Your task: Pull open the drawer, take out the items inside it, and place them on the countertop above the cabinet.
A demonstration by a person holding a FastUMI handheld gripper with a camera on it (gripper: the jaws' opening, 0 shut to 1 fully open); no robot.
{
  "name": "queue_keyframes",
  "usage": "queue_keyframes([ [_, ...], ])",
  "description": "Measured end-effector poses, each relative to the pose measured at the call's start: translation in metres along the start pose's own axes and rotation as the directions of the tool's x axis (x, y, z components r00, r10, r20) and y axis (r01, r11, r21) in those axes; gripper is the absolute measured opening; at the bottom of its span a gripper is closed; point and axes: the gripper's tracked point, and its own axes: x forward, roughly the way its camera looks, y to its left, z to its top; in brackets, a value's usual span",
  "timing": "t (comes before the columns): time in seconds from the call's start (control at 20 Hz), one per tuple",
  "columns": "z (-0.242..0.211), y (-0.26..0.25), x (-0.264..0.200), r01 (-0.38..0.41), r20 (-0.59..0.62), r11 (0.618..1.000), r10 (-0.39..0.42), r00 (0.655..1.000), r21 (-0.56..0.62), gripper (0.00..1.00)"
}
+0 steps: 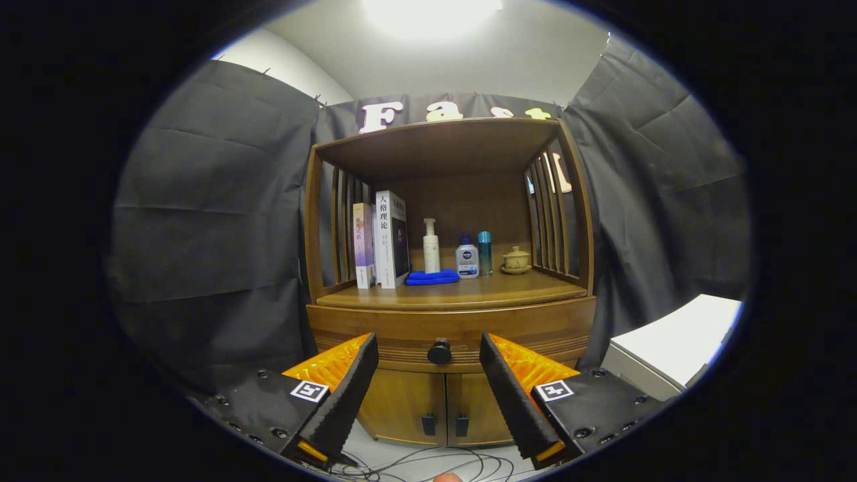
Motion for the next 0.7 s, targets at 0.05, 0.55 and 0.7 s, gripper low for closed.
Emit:
queue_keyframes([
  [0.05, 0.0007, -0.0008, -0.0003, 0.001, 0.002, 1.0, -0.001, 1.0, 0.0, 0.96],
  [0.55, 0.0033, 0.0018, -0.0003, -0.016, 0.007, 1.0, 0.016, 1.0, 0.015, 0.96],
  [0.7, 0.0042, 0.0007, 0.0033, -0.016, 0.009, 1.0, 0.016, 1.0, 0.011, 0.96],
])
